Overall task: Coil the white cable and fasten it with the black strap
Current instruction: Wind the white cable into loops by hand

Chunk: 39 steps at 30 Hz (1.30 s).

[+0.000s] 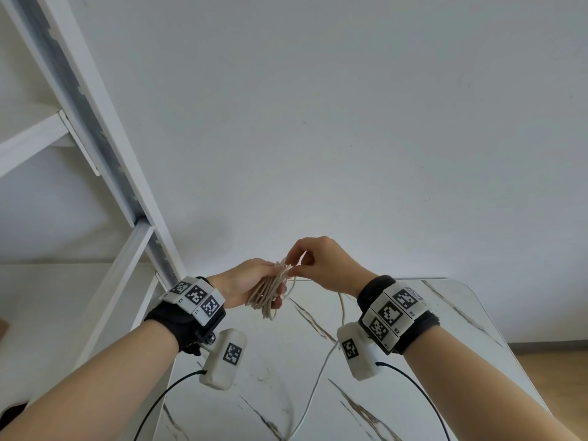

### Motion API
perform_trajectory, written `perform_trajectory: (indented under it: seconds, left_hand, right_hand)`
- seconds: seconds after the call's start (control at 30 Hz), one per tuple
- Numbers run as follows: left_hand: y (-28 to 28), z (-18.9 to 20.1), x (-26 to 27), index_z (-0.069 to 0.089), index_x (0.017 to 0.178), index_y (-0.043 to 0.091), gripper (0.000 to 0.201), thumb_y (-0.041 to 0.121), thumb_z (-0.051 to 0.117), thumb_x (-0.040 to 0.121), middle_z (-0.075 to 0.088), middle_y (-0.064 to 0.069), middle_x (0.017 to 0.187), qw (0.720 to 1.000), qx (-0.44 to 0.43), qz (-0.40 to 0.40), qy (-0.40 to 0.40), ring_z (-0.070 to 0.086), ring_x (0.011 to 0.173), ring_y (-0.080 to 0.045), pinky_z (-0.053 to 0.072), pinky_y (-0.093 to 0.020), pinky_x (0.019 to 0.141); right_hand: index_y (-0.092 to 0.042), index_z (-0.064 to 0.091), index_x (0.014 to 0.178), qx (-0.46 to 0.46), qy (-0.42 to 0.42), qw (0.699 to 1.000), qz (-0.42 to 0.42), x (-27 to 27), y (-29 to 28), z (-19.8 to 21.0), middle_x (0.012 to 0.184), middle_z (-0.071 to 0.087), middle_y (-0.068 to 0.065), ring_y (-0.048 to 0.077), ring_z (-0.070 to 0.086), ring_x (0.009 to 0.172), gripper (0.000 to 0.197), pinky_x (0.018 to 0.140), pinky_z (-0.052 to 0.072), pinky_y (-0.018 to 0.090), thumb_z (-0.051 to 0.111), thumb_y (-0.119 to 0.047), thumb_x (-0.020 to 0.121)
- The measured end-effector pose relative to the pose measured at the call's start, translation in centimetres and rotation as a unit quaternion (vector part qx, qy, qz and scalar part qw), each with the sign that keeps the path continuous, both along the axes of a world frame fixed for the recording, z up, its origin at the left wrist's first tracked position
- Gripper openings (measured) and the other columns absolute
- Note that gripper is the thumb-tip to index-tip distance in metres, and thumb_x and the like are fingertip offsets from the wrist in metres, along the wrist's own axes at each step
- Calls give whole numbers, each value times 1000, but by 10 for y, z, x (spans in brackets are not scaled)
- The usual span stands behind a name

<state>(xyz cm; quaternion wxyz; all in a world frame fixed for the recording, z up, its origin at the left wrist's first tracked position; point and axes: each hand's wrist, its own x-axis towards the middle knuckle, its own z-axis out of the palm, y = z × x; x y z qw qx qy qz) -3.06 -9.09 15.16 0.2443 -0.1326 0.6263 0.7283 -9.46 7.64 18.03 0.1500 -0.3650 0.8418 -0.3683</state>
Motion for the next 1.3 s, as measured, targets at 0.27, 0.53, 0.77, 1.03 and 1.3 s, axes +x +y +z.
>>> perform_trajectory:
  seconds: [0.27,0.53,0.77,1.03,1.3]
  left_hand:
    - [-8,10,9,64,95,4,31,31,49,92,54,-3,64,994,26,-106,-2,55,54,-17,48,-26,54]
    - [-17,22,10,60,100,3,35,26,39,85,35,5,48,992,98,-85,8,36,36,-9,45,-25,55]
    - [-10,32,2,54,89,5,26,24,37,84,37,4,48,977,203,23,56,37,35,-9,49,-25,54]
    - [-14,31,-13,53,85,6,27,21,32,94,40,3,54,946,273,148,94,43,44,-11,54,-27,66]
    - [-20,30,-23,48,76,9,30,22,33,98,45,-1,60,931,268,223,111,49,53,-14,51,-29,70]
  right_hand:
    - [-9,73,88,-51,-1,998,-41,-12,9,-13,88,73,7,17,68,83,10,81,54,27,71,-14,81]
    - [-9,72,102,-76,-28,992,-97,-12,12,-36,90,73,6,12,64,82,18,81,48,21,61,-13,88]
    - [-6,56,67,-35,-29,992,-121,0,2,-53,59,50,2,14,36,54,23,55,33,23,45,2,85]
    - [-8,61,86,-29,-131,986,-97,11,-4,-69,70,62,1,12,59,63,16,68,47,21,47,-3,91]
    - [0,63,107,-4,-183,982,-44,18,-9,-71,67,62,-3,10,58,60,22,66,47,18,48,-7,93]
